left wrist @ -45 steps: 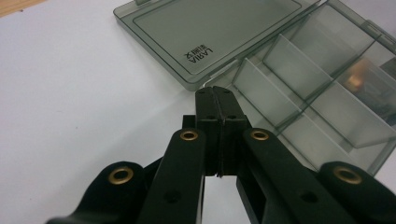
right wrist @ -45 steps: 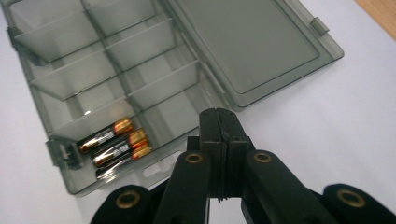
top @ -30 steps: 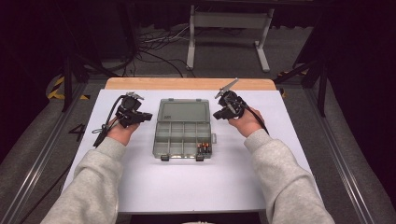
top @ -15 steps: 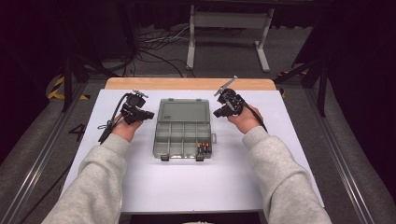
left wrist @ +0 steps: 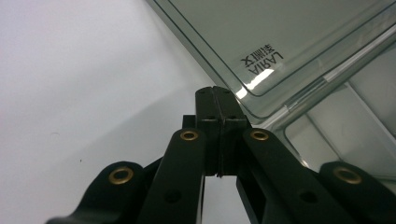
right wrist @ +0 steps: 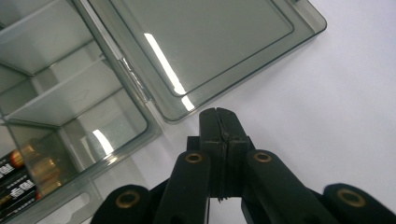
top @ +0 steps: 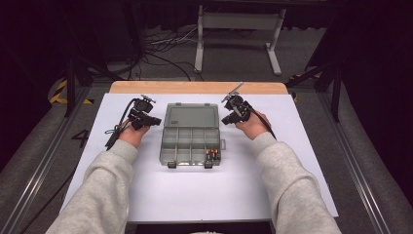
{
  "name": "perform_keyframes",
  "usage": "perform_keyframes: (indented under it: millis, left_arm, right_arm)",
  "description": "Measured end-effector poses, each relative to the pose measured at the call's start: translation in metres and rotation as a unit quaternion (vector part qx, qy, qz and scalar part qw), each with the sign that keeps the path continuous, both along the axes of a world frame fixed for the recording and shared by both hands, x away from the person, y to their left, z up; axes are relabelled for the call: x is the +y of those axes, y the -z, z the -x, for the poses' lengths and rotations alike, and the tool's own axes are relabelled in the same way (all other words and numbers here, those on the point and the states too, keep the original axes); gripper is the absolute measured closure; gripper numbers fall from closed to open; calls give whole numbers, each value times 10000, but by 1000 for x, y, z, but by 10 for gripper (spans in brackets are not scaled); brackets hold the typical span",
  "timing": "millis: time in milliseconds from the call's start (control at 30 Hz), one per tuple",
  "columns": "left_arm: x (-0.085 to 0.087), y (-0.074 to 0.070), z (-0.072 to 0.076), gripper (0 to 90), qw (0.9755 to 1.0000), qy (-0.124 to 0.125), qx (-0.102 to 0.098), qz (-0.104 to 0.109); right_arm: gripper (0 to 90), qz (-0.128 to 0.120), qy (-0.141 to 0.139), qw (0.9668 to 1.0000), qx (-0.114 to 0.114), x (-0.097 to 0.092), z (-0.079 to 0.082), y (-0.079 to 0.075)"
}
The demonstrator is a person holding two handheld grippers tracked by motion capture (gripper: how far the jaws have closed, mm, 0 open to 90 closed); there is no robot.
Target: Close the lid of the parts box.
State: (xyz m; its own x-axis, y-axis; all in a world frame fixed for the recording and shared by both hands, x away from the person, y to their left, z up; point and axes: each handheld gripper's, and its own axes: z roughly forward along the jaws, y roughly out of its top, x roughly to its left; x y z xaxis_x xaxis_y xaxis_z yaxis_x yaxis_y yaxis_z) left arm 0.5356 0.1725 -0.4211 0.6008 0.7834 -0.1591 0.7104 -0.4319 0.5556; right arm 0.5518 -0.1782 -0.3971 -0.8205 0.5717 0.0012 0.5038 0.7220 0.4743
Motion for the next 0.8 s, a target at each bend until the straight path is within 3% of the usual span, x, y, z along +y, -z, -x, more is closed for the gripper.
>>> perform_keyframes:
  millis: [467,800]
  left_arm:
    - [4,12,-11,896,9999,-75,72,118]
    - [4,20,-15,897,9999,-38,147,57]
  right_arm:
    - [900,14,64,9999,83,0,-10,15]
    - [900,27,63,9999,148,0,-15,24]
